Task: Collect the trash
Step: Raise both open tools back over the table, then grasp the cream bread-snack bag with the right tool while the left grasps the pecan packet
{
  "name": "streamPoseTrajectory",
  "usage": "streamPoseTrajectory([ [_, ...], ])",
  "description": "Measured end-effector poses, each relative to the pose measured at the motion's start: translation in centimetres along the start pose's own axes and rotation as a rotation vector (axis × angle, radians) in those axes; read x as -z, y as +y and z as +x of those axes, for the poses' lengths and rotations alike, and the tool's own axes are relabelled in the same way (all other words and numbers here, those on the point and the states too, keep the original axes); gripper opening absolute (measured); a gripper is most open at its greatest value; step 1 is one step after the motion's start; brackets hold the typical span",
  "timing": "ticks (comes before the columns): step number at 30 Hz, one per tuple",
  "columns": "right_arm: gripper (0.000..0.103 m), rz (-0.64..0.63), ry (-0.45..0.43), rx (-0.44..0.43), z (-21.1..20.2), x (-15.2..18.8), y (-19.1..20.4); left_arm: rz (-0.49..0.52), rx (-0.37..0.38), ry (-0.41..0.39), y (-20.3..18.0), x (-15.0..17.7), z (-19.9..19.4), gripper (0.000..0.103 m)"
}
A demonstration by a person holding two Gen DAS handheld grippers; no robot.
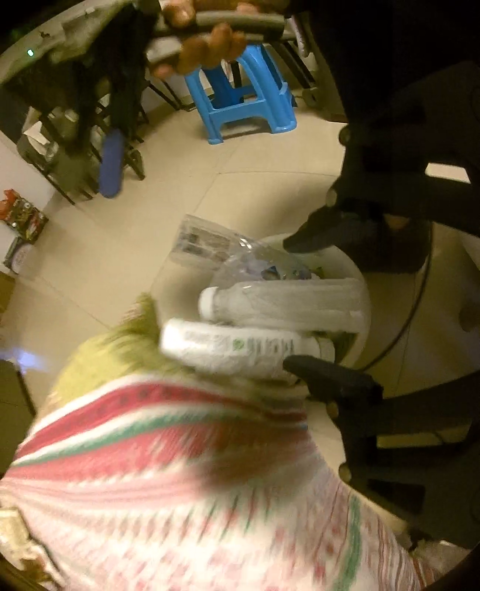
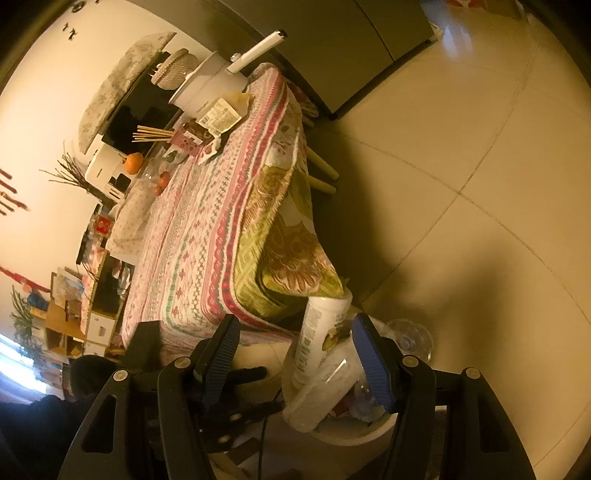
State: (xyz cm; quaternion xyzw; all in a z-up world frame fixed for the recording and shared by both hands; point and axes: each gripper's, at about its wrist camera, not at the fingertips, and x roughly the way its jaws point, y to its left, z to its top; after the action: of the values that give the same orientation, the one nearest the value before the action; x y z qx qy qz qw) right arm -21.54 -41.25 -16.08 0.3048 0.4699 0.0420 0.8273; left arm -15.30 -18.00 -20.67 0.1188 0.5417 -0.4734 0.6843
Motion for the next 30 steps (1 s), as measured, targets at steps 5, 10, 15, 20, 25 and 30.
streamPoseTrajectory([
  [5,0.075,-0.059,0.001,0.051,0.4,-1.7,2.4,-0.014,-0.061,-0.079,2.2,-1.6,-5.2,0.078],
  [10,0.077,-0.113,-0.011,0.085,1.6,-5.1,6.0,-0.104,-0.164,-0.123,6.8,-4.1,-9.8,0.087],
  [15,0.077,-0.168,-0.028,0.113,3.8,-8.9,9.8,-0.22,-0.281,-0.168,13.1,-6.8,-13.3,0.087],
  [20,0.077,-0.197,-0.033,0.129,7.1,-13.1,13.3,-0.271,-0.364,-0.187,19.3,-10.2,-14.4,0.088],
  [25,0.077,-0.202,-0.027,0.135,10.8,-17.7,15.1,-0.336,-0.344,-0.166,25.0,-13.5,-13.2,0.087],
  [30,0.077,-0.182,-0.036,0.13,14.2,-22.5,16.0,-0.387,-0.256,-0.178,28.6,-17.0,-12.4,0.087],
])
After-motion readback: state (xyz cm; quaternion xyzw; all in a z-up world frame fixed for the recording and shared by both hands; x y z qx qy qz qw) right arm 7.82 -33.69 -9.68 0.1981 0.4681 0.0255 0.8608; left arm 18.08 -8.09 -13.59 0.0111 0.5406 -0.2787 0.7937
